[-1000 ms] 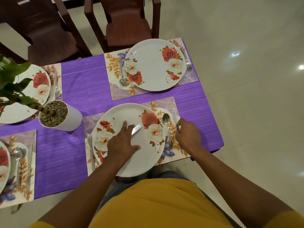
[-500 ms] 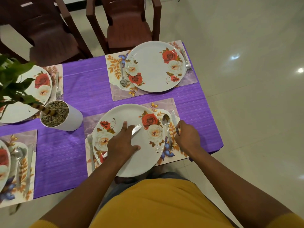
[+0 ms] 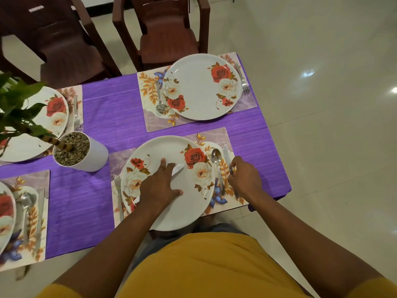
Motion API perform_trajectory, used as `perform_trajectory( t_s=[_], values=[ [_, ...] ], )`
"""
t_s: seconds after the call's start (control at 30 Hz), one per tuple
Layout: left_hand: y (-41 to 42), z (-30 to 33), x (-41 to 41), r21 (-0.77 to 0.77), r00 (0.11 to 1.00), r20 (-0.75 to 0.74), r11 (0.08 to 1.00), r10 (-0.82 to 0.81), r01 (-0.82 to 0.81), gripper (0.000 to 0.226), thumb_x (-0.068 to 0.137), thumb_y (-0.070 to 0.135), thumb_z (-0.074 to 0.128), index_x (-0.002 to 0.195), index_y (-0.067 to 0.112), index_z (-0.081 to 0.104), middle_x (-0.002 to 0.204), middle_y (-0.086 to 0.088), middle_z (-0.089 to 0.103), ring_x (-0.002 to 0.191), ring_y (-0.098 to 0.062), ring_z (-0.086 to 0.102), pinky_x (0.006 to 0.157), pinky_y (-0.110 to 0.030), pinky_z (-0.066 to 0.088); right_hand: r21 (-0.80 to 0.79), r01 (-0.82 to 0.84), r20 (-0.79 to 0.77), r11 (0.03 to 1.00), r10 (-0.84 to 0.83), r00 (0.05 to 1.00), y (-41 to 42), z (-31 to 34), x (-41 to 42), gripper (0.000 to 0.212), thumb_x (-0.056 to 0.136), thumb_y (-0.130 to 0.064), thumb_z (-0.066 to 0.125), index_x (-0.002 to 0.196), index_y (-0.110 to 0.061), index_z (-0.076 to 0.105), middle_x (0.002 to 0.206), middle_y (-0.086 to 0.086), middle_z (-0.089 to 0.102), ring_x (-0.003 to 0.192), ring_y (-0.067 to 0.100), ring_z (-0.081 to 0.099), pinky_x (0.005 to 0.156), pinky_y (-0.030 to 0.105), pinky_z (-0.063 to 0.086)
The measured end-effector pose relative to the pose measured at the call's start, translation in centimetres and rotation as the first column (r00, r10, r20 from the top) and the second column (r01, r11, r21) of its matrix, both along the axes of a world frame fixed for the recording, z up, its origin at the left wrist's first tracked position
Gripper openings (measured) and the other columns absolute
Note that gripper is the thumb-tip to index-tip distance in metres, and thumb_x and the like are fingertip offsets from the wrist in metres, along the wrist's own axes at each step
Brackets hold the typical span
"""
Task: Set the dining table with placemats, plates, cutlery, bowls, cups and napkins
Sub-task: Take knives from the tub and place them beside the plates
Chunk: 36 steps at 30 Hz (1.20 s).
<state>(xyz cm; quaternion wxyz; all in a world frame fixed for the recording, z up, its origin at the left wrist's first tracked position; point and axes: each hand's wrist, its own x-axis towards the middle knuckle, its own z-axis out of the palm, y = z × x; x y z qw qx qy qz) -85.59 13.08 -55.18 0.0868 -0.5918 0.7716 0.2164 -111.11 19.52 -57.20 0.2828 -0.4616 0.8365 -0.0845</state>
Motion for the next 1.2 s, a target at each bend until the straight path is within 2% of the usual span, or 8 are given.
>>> perform_trajectory(
  t_s=[0.1,0.33,0.5,0.6,0.7,0.83,1.03,1.2],
  values=[
    [-0.2,-0.5,0.2,0.016,1.000,-0.027,1.000,0.012,-0.011,0.097,0.076,0.060,0.084,0.156,0.036,0.034,0.172,0.002,0.024,0.132,-0.026,0.060,0.100,-0.045,0.055,0.017,0.019,0.020,1.000,-0.019,1.000,-0.1,0.5,-0.5,0.035,0.096,-0.025,0.070,0.125,-0.021,0.050,0.097,-0.004,0.060,0.075,0.012,0.060,0.058,0.023,0.048],
    [-0.2,0.0,1.0,-0.043,0.995,-0.097,0.999,0.023,-0.027,0.081,0.084,0.056,0.080,0.150,0.027,0.044,0.164,0.000,0.039,0.137,-0.026,0.054,0.101,-0.046,0.053,-0.092,0.162,0.114,0.983,-0.151,0.982,1.1,3.1,-1.2,0.021,0.097,-0.016,0.067,0.115,-0.021,0.056,0.091,0.001,0.067,0.073,0.010,0.062,0.057,0.023,0.046],
    [0.3,2.2,-0.2,-0.016,0.944,-0.310,0.992,0.113,-0.124,0.038,0.094,0.057,0.067,0.117,0.028,0.062,0.111,0.008,0.068,0.093,-0.013,0.066,0.078,-0.032,0.055,-0.140,0.226,0.280,0.964,-0.181,0.943,2.2,4.4,0.9,0.014,0.097,-0.018,0.066,0.108,-0.025,0.065,0.097,-0.003,0.069,0.082,0.012,0.066,0.068,0.033,0.059],
    [0.5,3.7,-1.1,0.125,0.883,-0.432,0.982,0.182,-0.141,0.024,0.106,0.046,0.052,0.104,0.025,0.065,0.098,0.005,0.070,0.081,-0.012,0.064,0.068,-0.024,0.047,-0.124,0.291,0.430,0.949,-0.213,0.877,2.5,4.9,2.8,0.009,0.095,-0.019,0.070,0.099,-0.026,0.069,0.091,-0.003,0.073,0.080,0.016,0.072,0.073,0.042,0.064],
    [0.6,4.4,-1.6,0.264,0.828,-0.493,0.953,0.268,-0.151,0.032,0.111,0.031,0.039,0.108,0.020,0.068,0.098,0.006,0.068,0.083,-0.011,0.062,0.067,-0.021,0.042,-0.098,0.370,0.567,0.924,-0.254,0.784,2.7,5.5,4.4,0.009,0.094,-0.015,0.070,0.099,-0.022,0.072,0.088,0.001,0.076,0.075,0.018,0.075,0.070,0.037,0.065],
    [0.6,4.5,-2.6,0.364,0.790,-0.532,0.925,0.305,-0.112,0.028,0.110,0.027,0.044,0.100,0.021,0.070,0.090,0.000,0.072,0.078,-0.017,0.064,0.070,-0.028,0.048,-0.071,0.436,0.669,0.897,-0.282,0.688,2.8,6.9,5.6,0.007,0.096,-0.018,0.071,0.102,-0.017,0.073,0.088,0.003,0.077,0.075,0.018,0.075,0.063,0.027,0.062],
    [1.1,4.7,-5.6,0.430,0.744,-0.609,0.902,0.274,0.020,0.015,0.107,0.032,0.058,0.104,0.024,0.071,0.080,0.002,0.076,0.067,-0.017,0.070,0.061,-0.025,0.054,-0.032,0.528,0.711,0.849,-0.352,0.609,2.6,7.2,4.7,0.013,0.098,-0.025,0.070,0.098,-0.014,0.077,0.088,0.005,0.078,0.076,0.024,0.076,0.069,0.037,0.065],
    [1.8,5.3,-9.8,0.487,0.713,-0.627,0.872,0.313,0.045,0.018,0.108,0.026,0.054,0.107,0.021,0.071,0.081,0.000,0.078,0.064,-0.017,0.073,0.059,-0.027,0.058,0.057,0.614,0.822,0.787,-0.386,0.419,2.9,7.1,0.8,0.016,0.096,-0.018,0.072,0.100,-0.003,0.076,0.092,0.013,0.077,0.075,0.020,0.071,0.066,0.036,0.059]
  ],
)
